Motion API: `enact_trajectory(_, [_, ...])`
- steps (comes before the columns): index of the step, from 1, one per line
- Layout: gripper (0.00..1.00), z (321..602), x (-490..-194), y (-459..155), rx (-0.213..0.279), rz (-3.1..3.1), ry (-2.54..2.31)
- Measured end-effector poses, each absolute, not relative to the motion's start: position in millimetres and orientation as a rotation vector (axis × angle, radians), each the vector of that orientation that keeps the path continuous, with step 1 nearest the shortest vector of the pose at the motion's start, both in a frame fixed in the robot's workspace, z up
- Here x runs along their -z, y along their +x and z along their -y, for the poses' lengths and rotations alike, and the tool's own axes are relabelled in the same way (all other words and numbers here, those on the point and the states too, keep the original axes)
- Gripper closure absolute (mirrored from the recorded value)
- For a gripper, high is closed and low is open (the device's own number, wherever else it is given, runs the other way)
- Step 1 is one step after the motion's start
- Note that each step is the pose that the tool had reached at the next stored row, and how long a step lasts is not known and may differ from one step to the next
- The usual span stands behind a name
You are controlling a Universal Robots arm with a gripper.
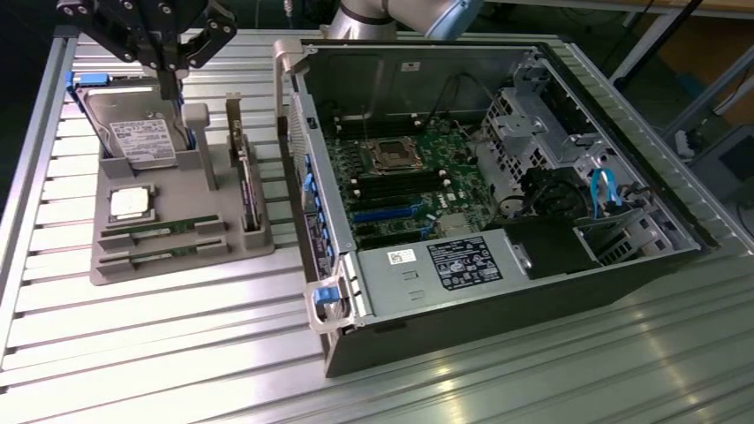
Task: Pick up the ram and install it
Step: 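Reach for the ram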
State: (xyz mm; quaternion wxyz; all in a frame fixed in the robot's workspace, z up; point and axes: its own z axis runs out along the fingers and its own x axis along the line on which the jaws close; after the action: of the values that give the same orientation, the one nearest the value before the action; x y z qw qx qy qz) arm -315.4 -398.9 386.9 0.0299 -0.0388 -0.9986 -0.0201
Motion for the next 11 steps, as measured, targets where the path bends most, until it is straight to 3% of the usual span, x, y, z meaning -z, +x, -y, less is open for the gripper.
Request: enact_trajectory(11, [0.90, 399.0, -386.6, -331.2, 0.061, 3.073, -0.119])
